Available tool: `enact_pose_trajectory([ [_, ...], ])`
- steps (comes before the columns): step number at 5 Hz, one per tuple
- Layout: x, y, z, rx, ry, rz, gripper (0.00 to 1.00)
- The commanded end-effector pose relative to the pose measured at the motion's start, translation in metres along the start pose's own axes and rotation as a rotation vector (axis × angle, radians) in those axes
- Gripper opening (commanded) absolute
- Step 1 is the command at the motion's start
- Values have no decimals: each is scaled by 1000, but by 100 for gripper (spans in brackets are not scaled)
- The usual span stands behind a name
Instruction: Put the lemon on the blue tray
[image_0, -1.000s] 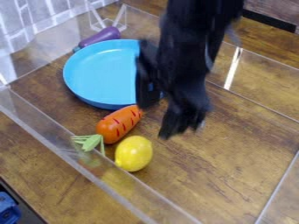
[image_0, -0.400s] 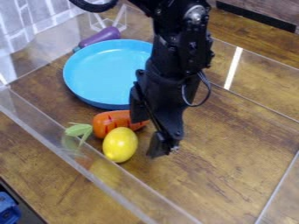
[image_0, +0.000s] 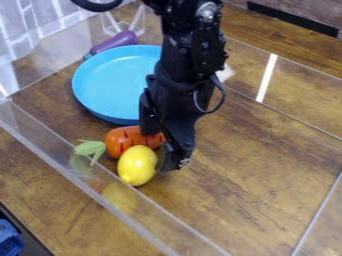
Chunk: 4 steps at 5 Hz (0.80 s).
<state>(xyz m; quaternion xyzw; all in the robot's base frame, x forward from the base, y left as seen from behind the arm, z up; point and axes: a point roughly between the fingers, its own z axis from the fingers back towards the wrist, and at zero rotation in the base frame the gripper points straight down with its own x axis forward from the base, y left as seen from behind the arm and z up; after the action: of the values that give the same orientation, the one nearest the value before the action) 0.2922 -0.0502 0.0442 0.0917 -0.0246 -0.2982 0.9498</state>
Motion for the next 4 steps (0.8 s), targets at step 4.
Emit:
enact_pose_trajectory([
  [4, 20, 10, -12, 11, -3, 33, 100],
])
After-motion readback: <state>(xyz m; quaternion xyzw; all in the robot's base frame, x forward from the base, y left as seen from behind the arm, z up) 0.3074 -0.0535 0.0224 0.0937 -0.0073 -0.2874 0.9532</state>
